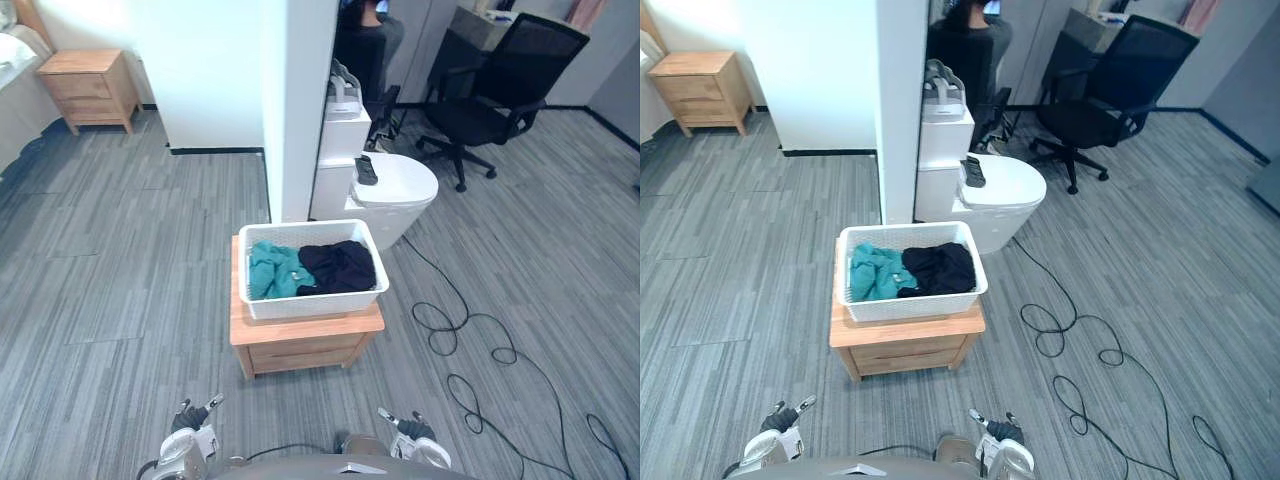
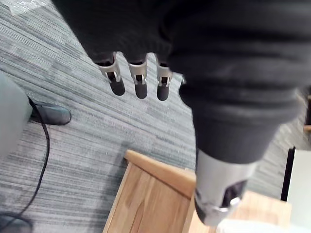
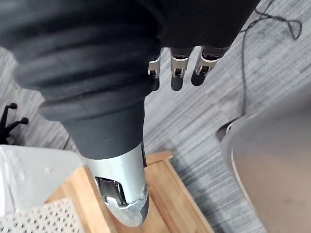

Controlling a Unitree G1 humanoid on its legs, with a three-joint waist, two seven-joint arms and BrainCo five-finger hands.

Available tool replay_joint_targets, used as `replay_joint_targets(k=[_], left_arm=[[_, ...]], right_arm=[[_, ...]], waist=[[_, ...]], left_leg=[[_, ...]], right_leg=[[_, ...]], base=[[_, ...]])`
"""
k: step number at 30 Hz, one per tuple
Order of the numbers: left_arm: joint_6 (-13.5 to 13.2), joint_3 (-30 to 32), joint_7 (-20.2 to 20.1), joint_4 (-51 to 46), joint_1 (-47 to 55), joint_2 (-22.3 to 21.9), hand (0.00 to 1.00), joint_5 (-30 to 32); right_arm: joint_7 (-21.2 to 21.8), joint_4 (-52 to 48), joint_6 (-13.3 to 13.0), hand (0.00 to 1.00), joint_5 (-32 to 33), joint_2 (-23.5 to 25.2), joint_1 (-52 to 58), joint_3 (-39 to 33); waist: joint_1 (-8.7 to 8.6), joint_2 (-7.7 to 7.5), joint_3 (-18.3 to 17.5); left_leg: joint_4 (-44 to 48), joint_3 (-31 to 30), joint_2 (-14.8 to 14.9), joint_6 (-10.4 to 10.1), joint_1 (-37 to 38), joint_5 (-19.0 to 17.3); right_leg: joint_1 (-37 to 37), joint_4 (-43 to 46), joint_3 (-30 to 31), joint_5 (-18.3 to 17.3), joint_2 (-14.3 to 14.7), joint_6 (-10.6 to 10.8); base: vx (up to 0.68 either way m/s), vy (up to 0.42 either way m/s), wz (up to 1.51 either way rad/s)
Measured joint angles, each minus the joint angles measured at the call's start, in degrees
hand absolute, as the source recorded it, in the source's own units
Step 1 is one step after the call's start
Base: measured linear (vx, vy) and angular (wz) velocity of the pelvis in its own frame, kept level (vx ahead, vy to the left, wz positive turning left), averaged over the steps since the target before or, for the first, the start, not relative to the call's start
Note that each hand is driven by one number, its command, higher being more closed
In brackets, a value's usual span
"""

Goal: Pick up the laundry basket with both hands and put the clothes into the washing machine.

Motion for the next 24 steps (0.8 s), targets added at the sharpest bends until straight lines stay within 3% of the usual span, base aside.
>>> replay_joint_targets(k=[4,7,9,11,13,14,15,16,18,19,20,21,24], left_arm=[[-0.12,0.54,0.08,0.63,0.45,-3.81,0.00,-0.08],[-0.16,0.89,0.37,0.58,0.83,-3.12,0.00,-0.21],[-0.16,0.92,0.67,0.46,1.22,-2.31,0.00,-1.51],[-0.21,1.59,1.87,-2.04,1.89,-0.89,0.00,-3.60],[-0.62,2.54,3.27,-6.92,3.61,-1.20,0.00,-6.78],[-1.30,2.36,3.67,-9.48,4.85,-1.37,0.00,-8.32],[-1.34,2.35,3.93,-10.76,5.40,-1.49,0.00,-8.91],[-1.74,2.29,4.37,-13.70,5.99,-1.50,0.00,-9.94],[-2.29,2.36,5.02,-21.55,7.26,-1.47,0.00,-10.30],[-3.07,2.54,5.37,-27.67,8.34,-1.59,0.00,-10.28],[-3.49,2.74,5.44,-30.85,9.04,-1.66,0.00,-10.27],[-4.43,4.99,5.47,-36.82,9.88,-1.16,0.00,-10.17],[-4.67,7.70,5.50,-45.21,9.84,-0.32,0.00,-10.08]], right_arm=[[-0.50,-0.32,0.00,0.00,0.68,-3.44,-0.70,-0.38],[-1.14,-3.54,-0.10,0.00,1.10,-3.26,-1.76,0.31],[-1.55,-9.66,-0.46,0.00,1.12,-2.53,-1.59,2.27],[-2.57,-19.40,-1.48,0.00,1.23,-1.37,-0.88,5.57],[-3.90,-32.83,-2.45,0.00,0.88,-0.76,1.64,8.01],[-5.10,-38.63,-3.20,0.00,-0.47,-0.92,2.20,8.52],[-5.51,-40.86,-3.60,0.00,-1.00,-1.01,2.70,8.39],[-6.85,-44.59,-3.98,0.00,-3.25,-0.93,3.42,7.46],[-8.59,-49.49,-3.84,0.00,-5.55,-1.07,4.30,5.42],[-9.50,-53.21,-3.77,0.00,-7.23,-1.33,5.13,3.76],[-9.98,-55.34,-3.78,0.00,-7.78,-1.81,5.50,3.45],[-10.29,-58.63,-3.77,0.00,-9.35,-1.42,5.49,1.98],[-10.22,-63.50,-3.71,0.00,-11.56,0.53,5.45,1.25]], waist=[[0.01,4.92,-1.03],[-0.22,4.27,-0.74],[-0.30,2.62,0.18],[-0.11,0.75,0.91],[0.09,1.33,2.99],[0.71,1.77,3.35],[0.78,1.85,3.33],[0.72,2.39,3.12],[0.44,2.73,3.04],[0.50,3.82,2.67],[0.60,4.87,2.66],[-0.02,5.42,2.23],[-0.70,4.05,2.55]], left_leg=[[-3.33,-0.73,3.36,-2.90,1.26,3.00],[-2.12,-2.15,3.85,-2.91,1.32,4.58],[1.62,-2.93,4.01,-2.94,0.04,4.56],[11.65,-3.50,4.41,-3.45,-4.73,4.07],[27.72,-4.96,6.21,-2.46,-10.23,4.09],[34.57,-5.68,6.87,-0.61,-13.34,4.77],[36.10,-5.91,6.85,0.00,-14.08,2.91],[34.26,-5.65,6.00,1.04,-14.68,-0.89],[23.30,-4.25,3.42,0.78,-14.21,-2.29],[13.78,-4.48,1.99,0.10,-12.97,2.48],[10.87,-4.54,1.83,-0.37,-12.77,6.37],[6.72,-4.53,1.20,-1.06,-10.64,4.14],[1.60,-3.07,-1.37,0.17,-8.85,6.09]], right_leg=[[0.23,0.43,-2.75,-1.93,3.30,-2.22],[3.05,-1.24,-4.55,-2.74,3.48,-3.09],[3.95,-1.59,-4.86,-3.27,3.40,-3.37],[4.52,-1.94,-4.58,-3.47,2.85,-3.79],[7.72,-2.30,-4.62,-4.04,2.70,-4.69],[8.78,-1.91,-4.19,-4.81,2.52,-5.41],[9.08,-1.80,-4.08,-5.12,2.36,-5.43],[9.58,-1.63,-4.18,-5.70,1.61,-5.31],[9.28,-0.63,-4.25,-6.54,0.32,-4.66],[8.26,0.57,-4.07,-7.30,0.38,-3.93],[7.67,1.46,-3.69,-8.04,0.93,-3.35],[6.28,3.45,-2.87,-9.61,0.61,-2.26],[5.97,2.27,-1.91,-9.09,-1.50,-0.88]], base=[[0.32,-0.200,0.10],[0.20,-0.133,0.32],[0.12,-0.114,0.27],[0.07,-0.102,0.02],[0.08,-0.069,-0.12],[0.09,-0.011,-0.23],[0.09,0.022,-0.15],[0.11,0.056,0.02],[0.09,0.073,0.07],[0.08,0.102,-0.05],[0.12,0.195,-0.10],[0.08,0.173,-0.08],[0.04,0.134,-0.06]])
